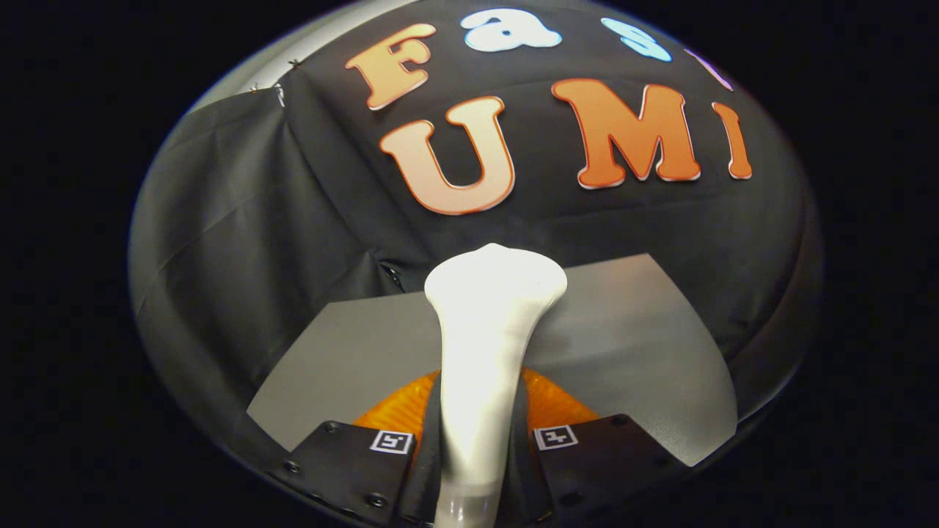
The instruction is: Iron the clothes twice with a garment steamer, once on the left side and once on the right side.
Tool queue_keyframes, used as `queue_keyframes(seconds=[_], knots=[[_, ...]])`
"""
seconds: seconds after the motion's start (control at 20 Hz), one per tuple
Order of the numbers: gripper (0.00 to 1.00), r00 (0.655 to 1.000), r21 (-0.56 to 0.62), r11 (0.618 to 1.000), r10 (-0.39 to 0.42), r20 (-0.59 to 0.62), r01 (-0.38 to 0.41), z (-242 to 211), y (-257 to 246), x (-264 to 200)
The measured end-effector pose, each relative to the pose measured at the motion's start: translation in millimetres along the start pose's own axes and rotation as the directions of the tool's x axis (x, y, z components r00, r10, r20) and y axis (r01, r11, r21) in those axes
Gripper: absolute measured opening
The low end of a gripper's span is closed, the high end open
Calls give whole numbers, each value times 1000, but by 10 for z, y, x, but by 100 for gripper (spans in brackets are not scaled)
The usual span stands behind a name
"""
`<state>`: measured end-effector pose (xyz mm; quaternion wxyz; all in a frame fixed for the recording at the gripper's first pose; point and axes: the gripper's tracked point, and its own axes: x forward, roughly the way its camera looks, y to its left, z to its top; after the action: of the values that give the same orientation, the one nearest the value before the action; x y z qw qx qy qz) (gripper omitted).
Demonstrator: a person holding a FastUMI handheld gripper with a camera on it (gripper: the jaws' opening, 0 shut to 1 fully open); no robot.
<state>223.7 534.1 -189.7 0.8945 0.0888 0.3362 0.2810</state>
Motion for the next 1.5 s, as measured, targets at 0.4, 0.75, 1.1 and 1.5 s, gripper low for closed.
queue_keyframes(seconds=[0.4,0.75,1.1,1.5], knots=[[45,973,-140,988,92,214,-62,233,245,-824],[45,921,-124,982,180,345,-145,267,228,-1762],[45,845,-222,957,270,461,-185,191,127,-3048],[45,803,-274,942,314,506,-195,196,-292,-4147]])
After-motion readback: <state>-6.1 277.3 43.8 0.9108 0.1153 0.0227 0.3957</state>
